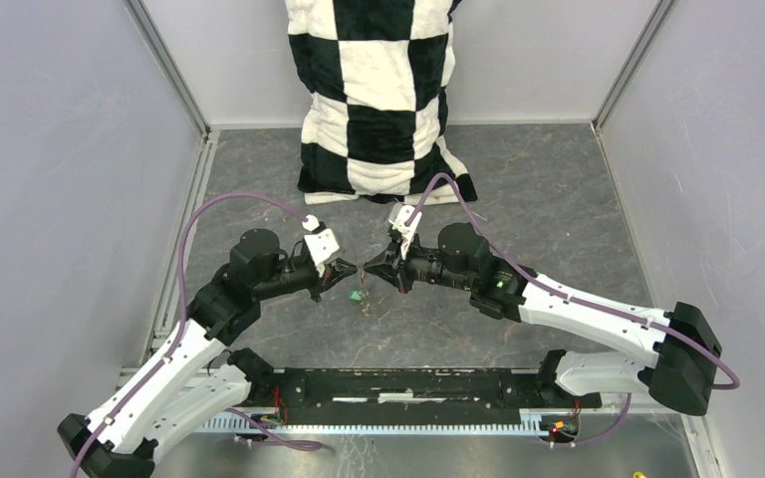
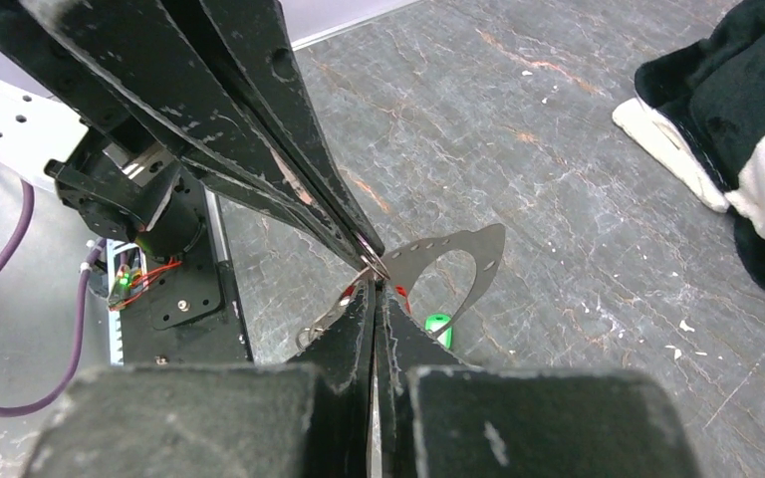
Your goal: Put the keys on the keyring
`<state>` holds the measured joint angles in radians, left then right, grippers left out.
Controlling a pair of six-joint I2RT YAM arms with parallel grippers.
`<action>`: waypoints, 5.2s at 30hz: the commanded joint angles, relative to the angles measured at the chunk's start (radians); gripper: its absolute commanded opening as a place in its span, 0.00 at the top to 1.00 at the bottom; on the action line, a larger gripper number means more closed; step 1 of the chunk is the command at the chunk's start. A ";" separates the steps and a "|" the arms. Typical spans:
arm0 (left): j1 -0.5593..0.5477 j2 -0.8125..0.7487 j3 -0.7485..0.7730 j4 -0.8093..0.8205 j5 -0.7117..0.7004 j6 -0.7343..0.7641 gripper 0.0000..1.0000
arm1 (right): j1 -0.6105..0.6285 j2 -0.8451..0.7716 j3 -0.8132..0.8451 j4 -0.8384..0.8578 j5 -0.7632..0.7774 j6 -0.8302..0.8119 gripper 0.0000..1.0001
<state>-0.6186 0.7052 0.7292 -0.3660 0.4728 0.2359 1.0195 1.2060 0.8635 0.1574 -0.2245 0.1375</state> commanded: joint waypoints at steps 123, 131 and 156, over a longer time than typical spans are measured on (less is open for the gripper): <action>-0.006 -0.088 -0.065 0.186 0.059 0.021 0.98 | -0.062 -0.029 -0.127 0.174 -0.040 0.172 1.00; -0.006 -0.112 -0.083 0.259 0.132 0.006 0.98 | -0.079 -0.050 -0.148 0.215 -0.098 0.189 0.97; -0.007 -0.127 -0.066 0.263 0.326 0.018 0.98 | -0.128 -0.183 -0.007 -0.062 -0.258 -0.101 0.26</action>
<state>-0.6224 0.5777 0.6250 -0.1616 0.7380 0.2588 0.8974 1.0397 0.8017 0.1169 -0.4442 0.0971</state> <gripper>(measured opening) 0.038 0.737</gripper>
